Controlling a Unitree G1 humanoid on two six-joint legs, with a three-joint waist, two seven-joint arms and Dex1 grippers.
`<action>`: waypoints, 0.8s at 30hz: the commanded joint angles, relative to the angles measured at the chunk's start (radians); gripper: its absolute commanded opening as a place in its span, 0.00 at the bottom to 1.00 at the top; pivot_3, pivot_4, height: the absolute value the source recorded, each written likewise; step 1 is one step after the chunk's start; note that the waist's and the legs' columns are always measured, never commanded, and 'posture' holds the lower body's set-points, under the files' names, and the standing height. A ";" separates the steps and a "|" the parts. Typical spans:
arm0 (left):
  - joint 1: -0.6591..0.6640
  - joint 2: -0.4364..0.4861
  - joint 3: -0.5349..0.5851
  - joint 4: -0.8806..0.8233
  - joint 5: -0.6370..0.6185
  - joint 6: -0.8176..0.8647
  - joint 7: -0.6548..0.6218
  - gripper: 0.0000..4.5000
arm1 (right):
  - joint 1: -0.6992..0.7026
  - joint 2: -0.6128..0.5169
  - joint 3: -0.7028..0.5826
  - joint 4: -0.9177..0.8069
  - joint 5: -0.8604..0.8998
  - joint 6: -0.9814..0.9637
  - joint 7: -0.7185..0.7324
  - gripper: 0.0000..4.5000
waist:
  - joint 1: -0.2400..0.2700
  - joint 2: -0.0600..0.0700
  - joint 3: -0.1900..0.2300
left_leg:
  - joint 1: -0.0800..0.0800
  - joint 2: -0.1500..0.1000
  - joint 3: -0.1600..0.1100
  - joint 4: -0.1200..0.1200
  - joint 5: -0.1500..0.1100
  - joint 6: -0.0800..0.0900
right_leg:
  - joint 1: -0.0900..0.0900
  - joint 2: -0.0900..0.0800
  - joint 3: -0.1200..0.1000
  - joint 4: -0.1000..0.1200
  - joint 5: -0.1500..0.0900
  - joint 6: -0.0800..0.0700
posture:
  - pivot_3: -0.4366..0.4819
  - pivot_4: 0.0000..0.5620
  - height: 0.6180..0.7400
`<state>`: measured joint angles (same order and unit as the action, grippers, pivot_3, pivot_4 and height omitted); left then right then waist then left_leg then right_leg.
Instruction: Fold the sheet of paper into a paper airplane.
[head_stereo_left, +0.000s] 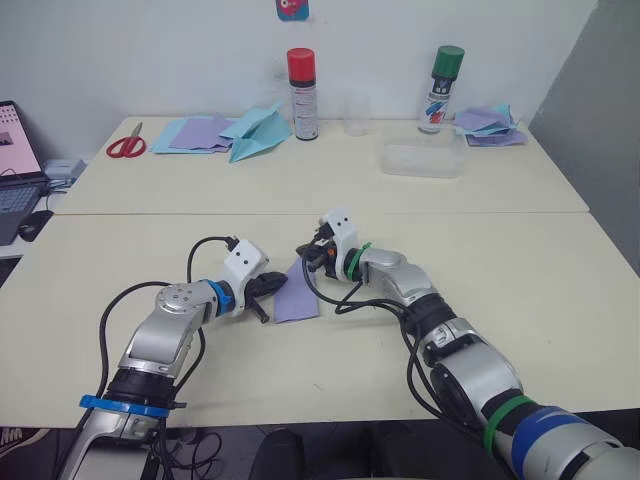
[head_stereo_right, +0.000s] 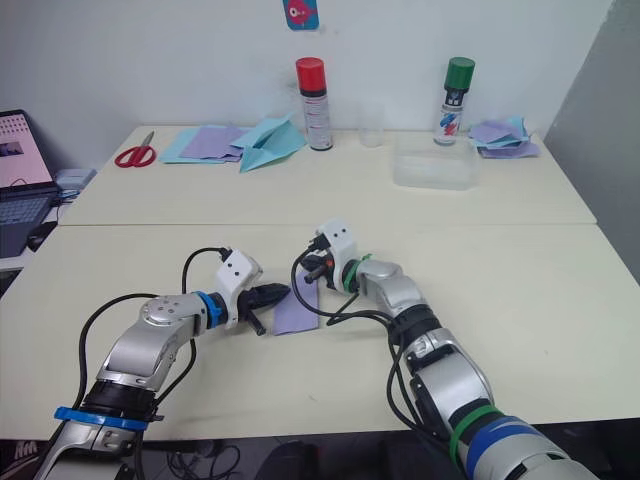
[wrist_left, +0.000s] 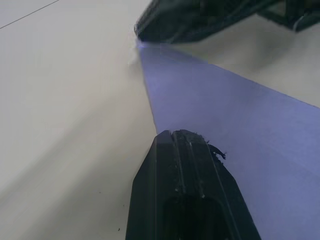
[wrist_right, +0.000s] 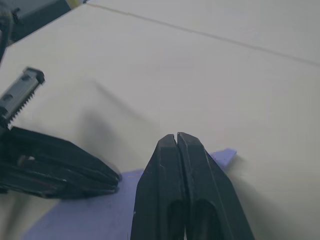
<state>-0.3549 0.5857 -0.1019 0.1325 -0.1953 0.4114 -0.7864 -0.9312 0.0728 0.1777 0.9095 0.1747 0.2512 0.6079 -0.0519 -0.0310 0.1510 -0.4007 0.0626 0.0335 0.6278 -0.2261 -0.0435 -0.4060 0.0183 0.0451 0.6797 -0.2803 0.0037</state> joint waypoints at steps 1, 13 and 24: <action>0.024 -0.009 -0.041 0.039 0.038 0.034 0.000 0.00 | -0.020 -0.002 0.032 0.061 -0.083 -0.056 -0.012 0.01 | 0.001 0.000 0.000 | 0.000 0.000 0.000 0.000 0.000 0.000 | 0.000 0.000 0.000 0.000 0.000 0.000 | 0.48 0.27 1.00; 0.057 -0.014 -0.048 -0.001 0.053 0.038 0.015 0.00 | 0.259 -0.137 0.201 -0.343 -0.136 0.168 0.302 0.01 | 0.002 0.002 -0.005 | 0.002 0.000 -0.001 0.000 0.000 0.000 | 0.002 0.000 0.000 0.000 0.000 0.000 | 0.48 0.27 1.00; 0.069 -0.027 -0.058 -0.016 0.056 0.049 0.013 0.00 | 0.391 -0.339 0.344 -0.673 -0.118 0.307 0.522 0.01 | 0.005 0.003 -0.009 | 0.002 -0.001 0.000 0.000 0.000 0.000 | 0.002 0.000 0.000 0.000 -0.001 0.001 | 0.48 0.27 1.00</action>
<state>-0.3230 0.5639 -0.1117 0.0792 -0.1680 0.4268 -0.7560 -0.5816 -0.2461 0.4609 0.2268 0.0640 0.4957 1.0962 -0.0471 -0.0279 0.1419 -0.3985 0.0612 0.0330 0.6276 -0.2261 -0.0435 -0.4036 0.0185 0.0446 0.6794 -0.2817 0.0050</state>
